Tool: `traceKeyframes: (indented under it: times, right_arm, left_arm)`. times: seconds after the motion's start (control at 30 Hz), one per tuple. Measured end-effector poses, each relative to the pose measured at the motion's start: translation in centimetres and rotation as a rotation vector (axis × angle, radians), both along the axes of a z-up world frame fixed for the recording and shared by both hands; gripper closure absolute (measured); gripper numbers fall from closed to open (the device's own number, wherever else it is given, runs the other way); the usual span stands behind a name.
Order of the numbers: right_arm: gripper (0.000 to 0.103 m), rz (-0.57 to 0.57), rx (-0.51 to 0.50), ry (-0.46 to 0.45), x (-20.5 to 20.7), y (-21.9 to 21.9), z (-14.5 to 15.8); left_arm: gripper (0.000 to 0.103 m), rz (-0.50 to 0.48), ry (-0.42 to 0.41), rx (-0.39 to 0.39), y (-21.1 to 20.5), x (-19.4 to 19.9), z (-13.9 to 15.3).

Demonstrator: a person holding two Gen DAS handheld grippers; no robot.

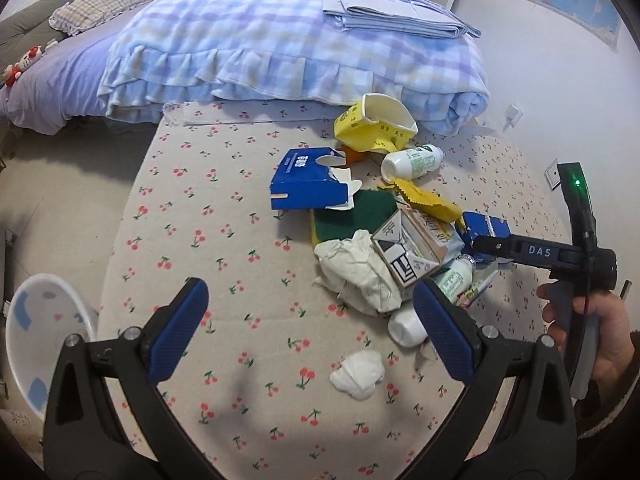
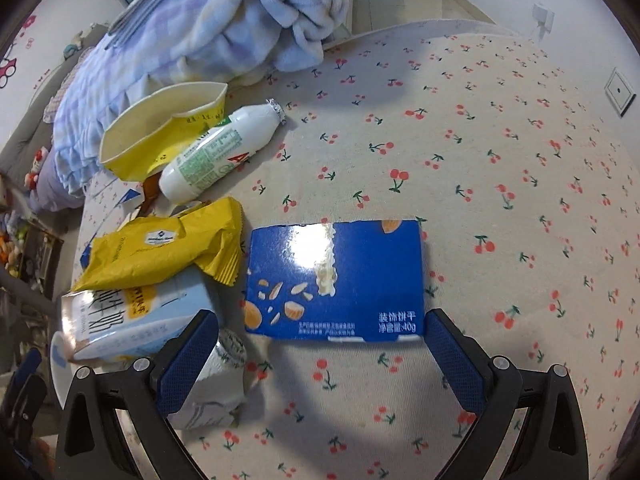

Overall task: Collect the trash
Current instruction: 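Reach the right tool to the blue biscuit box and grasp it, then grasp the milk carton with the left tool while the right tool holds the box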

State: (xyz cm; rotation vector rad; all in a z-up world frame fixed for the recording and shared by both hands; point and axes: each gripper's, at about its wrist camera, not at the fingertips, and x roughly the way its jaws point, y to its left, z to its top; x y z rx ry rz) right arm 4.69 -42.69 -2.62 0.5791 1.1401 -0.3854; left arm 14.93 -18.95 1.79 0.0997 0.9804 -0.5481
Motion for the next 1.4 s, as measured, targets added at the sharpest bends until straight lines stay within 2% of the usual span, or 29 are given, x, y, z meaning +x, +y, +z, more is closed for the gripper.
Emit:
traceKeyframes:
  times: [0.1,0.17,0.2,0.3,0.47,0.57,0.77,0.83,0.9,1.23,1.4]
  right_arm:
    - [0.000,0.013,-0.040,0.050,0.8,0.0,-1.0]
    - [0.008,0.031,-0.071,0.047,0.9,0.1,-0.9]
    - [0.008,0.038,-0.078,0.046,0.9,0.0,-0.8]
    - [0.008,0.034,-0.028,0.022,-0.1,-0.7,-0.5]
    - [0.008,0.014,-0.032,-0.012,-2.8,-2.4,1.1]
    - [0.008,0.005,-0.042,-0.017,-4.3,-3.1,1.8]
    - [0.008,-0.003,-0.054,-0.011,-6.9,-3.9,2.2]
    - [0.008,-0.009,-0.052,-0.006,-7.4,-4.3,2.2]
    - [0.008,-0.012,-0.052,-0.005,-8.1,-4.5,2.2]
    - [0.008,-0.015,-0.061,-0.044,-9.4,-4.1,4.1]
    - [0.008,0.000,-0.057,-0.080,-8.8,-2.7,5.5]
  left_arm:
    - [0.001,-0.025,0.014,-0.016,-1.0,0.6,-0.3]
    - [0.001,-0.055,0.013,-0.026,-1.7,0.8,-0.4]
    - [0.001,-0.075,0.012,-0.031,-2.1,0.8,-0.4]
    - [0.001,-0.141,0.002,-0.045,-3.5,0.8,-0.3]
    - [0.002,-0.259,-0.043,-0.045,-6.2,0.2,-0.6]
    - [0.007,-0.290,-0.063,-0.026,-7.4,0.2,-1.2]
    - [0.019,-0.306,-0.059,-0.019,-8.3,0.3,-2.3]
    - [0.028,-0.313,-0.068,-0.013,-8.4,0.2,-2.5]
    - [0.034,-0.311,-0.067,-0.016,-8.4,0.1,-2.6]
    - [0.038,-0.274,-0.132,-0.060,-7.0,-1.2,-0.9]
    - [0.038,-0.232,-0.142,-0.120,-4.9,-1.5,0.6]
